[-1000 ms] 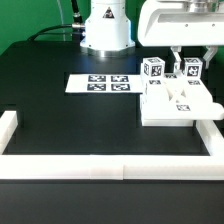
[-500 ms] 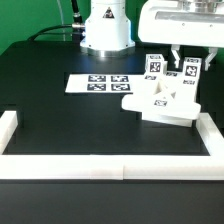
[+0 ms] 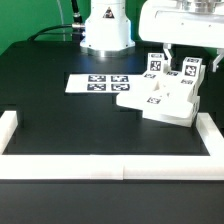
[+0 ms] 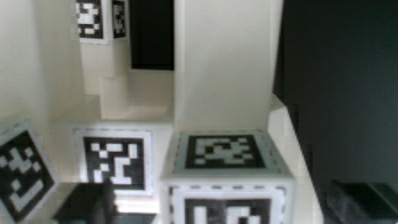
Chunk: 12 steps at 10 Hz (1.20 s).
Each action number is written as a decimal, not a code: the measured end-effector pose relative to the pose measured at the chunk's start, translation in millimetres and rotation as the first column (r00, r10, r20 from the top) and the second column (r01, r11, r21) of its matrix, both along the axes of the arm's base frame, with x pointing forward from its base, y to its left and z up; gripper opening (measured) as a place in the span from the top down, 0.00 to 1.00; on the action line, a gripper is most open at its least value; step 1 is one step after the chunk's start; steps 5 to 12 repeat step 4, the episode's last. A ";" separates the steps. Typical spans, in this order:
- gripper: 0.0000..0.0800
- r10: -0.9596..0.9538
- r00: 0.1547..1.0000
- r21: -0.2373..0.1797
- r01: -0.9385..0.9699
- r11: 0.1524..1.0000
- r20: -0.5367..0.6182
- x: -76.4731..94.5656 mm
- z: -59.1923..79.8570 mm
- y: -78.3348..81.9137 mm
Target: Assemble chair
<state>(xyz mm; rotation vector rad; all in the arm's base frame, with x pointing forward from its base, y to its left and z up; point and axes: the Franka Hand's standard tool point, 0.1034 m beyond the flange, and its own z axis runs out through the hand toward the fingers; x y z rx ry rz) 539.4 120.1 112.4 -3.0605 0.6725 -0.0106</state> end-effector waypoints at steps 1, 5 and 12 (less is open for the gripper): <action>0.20 0.000 1.000 0.000 0.000 1.000 0.000 0.0 0.0 0.0; 0.19 0.000 1.000 0.000 0.000 1.000 0.000 0.0 0.0 0.0; 0.19 0.000 1.000 0.000 0.000 1.000 0.000 0.0 0.0 0.0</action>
Offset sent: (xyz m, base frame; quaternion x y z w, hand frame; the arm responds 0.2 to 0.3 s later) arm 0.0000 0.0000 0.0000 0.0000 0.0000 0.0000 1.0000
